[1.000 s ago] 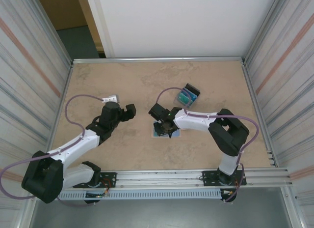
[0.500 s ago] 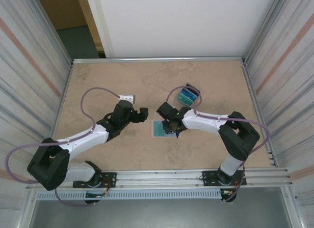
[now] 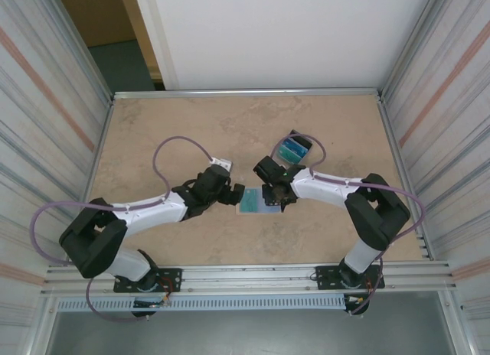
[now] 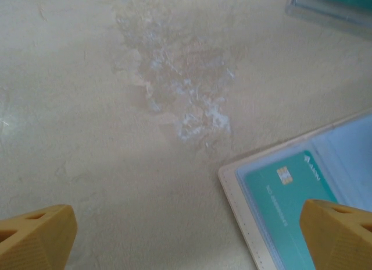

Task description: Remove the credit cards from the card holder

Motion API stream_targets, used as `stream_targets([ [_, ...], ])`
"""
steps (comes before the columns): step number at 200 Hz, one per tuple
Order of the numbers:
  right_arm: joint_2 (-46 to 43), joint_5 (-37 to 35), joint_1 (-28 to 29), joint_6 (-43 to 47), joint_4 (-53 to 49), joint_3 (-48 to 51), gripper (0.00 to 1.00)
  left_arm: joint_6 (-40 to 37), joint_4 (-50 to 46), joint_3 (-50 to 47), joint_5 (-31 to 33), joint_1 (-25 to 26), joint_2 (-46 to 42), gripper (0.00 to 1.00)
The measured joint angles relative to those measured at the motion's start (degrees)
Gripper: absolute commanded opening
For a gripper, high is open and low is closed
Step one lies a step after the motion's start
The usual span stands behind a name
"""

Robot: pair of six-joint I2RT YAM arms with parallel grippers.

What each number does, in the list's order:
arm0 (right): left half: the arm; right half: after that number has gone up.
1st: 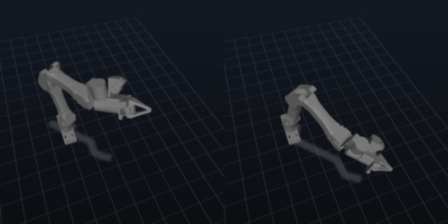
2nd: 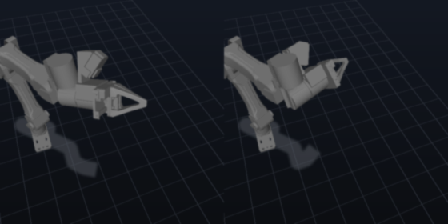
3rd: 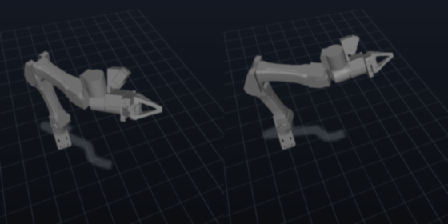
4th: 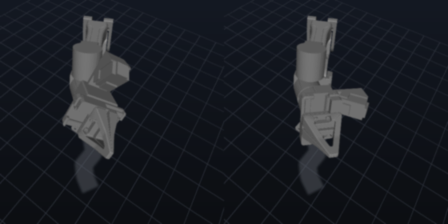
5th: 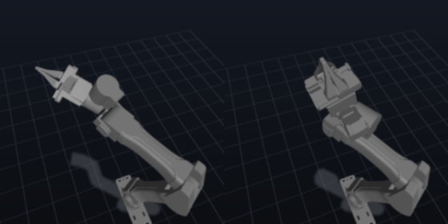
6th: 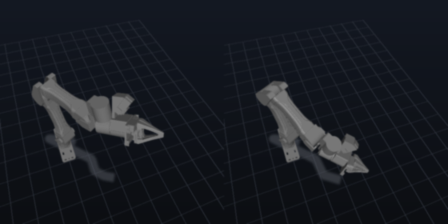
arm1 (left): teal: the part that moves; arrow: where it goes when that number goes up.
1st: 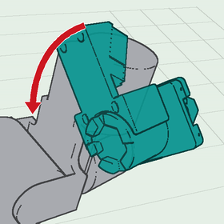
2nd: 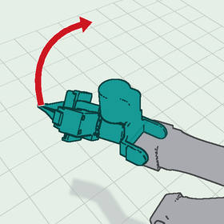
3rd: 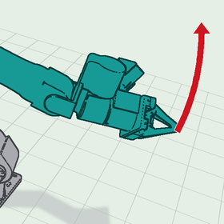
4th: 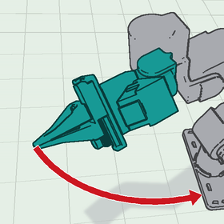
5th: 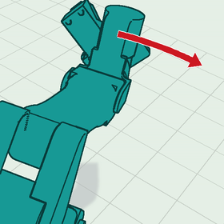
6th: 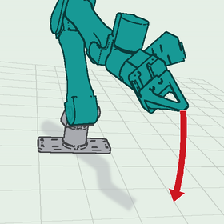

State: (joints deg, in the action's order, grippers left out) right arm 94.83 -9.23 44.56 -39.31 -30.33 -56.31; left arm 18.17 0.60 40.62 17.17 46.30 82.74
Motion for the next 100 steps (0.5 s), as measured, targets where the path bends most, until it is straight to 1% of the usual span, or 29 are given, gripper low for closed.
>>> stream_targets([
  [23,-1.81,-0.35,-0.98,-0.81,-0.92,1.01,0.28,-0.46,-1.60,0.57,1.01,0.98,1.46,0.99],
  [67,-8.15,-1.51,-3.63,-1.86,-2.47,3.19,0.30,-0.63,-3.96,0.74,2.45,0.98,3.54,0.99],
  [100,-11.89,0.13,-4.11,-2.12,-1.60,3.34,0.29,-0.96,-4.42,1.53,2.62,1.03,5.03,0.99],
])
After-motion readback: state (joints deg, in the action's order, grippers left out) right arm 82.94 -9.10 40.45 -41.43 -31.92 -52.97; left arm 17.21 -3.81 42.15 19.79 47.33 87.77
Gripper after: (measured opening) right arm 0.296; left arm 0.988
